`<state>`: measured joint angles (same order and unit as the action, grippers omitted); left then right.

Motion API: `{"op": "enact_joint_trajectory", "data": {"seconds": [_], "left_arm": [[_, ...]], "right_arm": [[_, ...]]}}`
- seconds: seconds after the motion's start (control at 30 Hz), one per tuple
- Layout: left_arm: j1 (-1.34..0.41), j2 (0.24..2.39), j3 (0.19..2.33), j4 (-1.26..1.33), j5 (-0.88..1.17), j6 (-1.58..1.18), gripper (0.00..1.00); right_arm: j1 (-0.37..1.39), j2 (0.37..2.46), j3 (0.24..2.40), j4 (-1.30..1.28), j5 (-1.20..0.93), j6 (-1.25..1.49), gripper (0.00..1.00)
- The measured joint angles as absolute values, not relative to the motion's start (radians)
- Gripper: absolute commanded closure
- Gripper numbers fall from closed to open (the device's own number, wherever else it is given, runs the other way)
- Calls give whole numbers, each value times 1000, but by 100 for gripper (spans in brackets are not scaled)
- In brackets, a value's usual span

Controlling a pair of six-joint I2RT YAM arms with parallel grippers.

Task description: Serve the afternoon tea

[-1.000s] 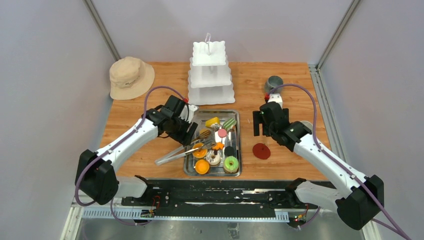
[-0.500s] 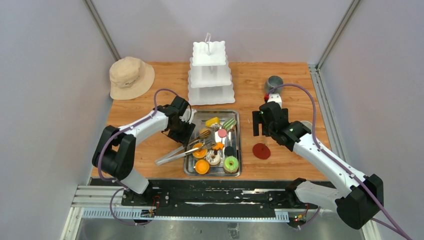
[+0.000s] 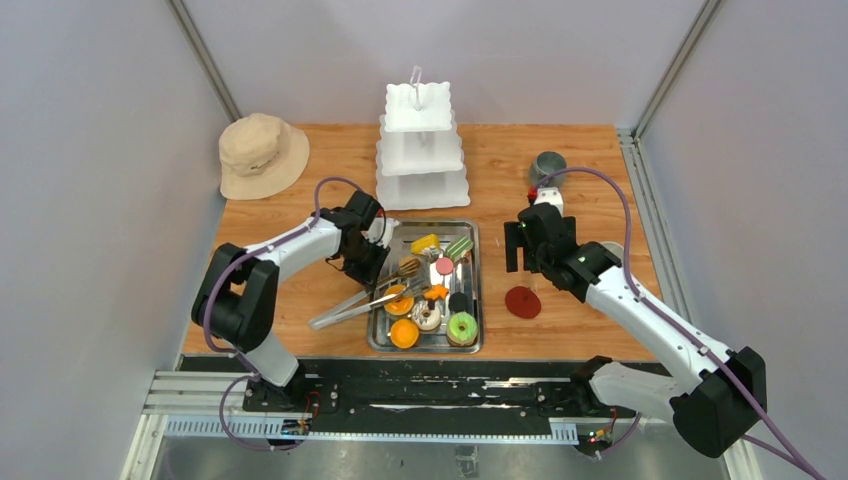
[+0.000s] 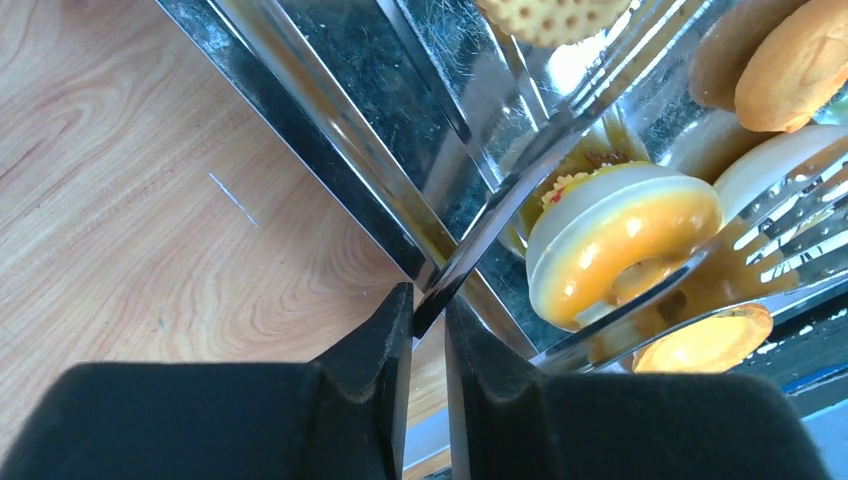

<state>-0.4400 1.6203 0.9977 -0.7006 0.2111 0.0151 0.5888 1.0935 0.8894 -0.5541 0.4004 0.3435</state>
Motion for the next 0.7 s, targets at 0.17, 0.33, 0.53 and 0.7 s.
{"op": "enact_joint_trajectory", "data": {"seconds": [0.17,0.33,0.53,0.7], "left_arm": [[-440,1600,1005,-719,227,38,96],[-440,1537,1042,-750,234,53,100],[-423,1430,1061,-774,208,39,100],[-332,1379,1061,-799,111,-10,100]], "right_arm": [[589,1094,889,-553,400,344,11],[589,1097,889,-551,400,344,11],[589,1112,889,-551,392,344,12],[589,1114,890,-551,390,344,12]]}}
